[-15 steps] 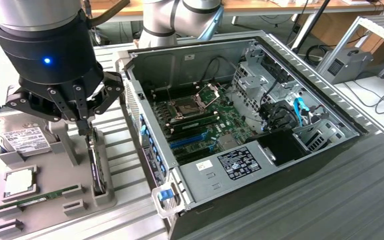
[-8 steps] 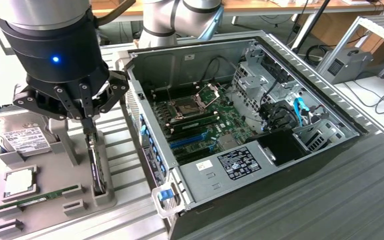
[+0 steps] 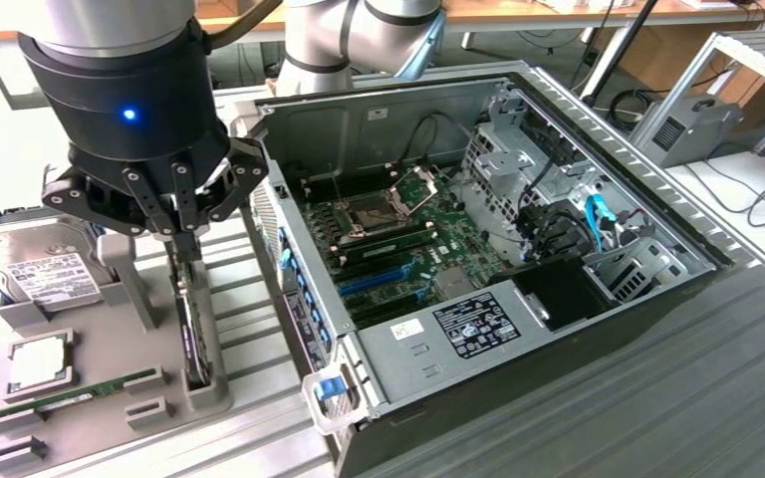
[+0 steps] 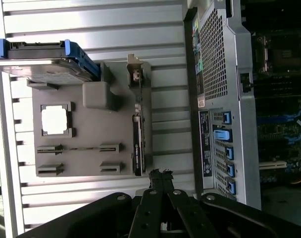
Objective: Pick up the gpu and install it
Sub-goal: 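Reach for the gpu, then pick up the gpu and move the gpu toward the slot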
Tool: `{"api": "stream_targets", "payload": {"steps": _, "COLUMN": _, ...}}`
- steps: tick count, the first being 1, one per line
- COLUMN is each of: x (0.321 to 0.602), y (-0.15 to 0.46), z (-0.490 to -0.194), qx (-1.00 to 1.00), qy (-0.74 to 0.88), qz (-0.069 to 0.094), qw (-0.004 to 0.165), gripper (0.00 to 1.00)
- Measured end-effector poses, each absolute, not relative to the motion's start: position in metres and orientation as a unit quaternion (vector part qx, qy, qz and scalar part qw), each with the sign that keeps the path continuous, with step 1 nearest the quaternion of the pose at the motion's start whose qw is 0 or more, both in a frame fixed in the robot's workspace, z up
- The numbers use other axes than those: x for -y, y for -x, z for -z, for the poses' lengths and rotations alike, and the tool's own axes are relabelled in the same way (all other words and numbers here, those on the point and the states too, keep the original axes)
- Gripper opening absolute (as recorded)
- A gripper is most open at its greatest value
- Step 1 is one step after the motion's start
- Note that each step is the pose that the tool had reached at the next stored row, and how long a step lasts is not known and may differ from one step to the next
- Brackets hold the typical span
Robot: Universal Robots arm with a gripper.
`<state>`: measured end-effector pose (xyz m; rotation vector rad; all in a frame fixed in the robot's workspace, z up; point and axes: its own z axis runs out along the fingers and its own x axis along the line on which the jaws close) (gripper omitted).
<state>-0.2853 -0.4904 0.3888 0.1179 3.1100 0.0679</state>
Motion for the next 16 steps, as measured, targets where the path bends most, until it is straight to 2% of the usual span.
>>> {"api": "stream_targets", "payload": {"steps": 16, "x": 0.486, "y": 0.2852, "z": -0.389, "qx": -0.999, "qy": -0.038, "qz": -0.022, "qw": 0.014, "gripper": 0.11}}
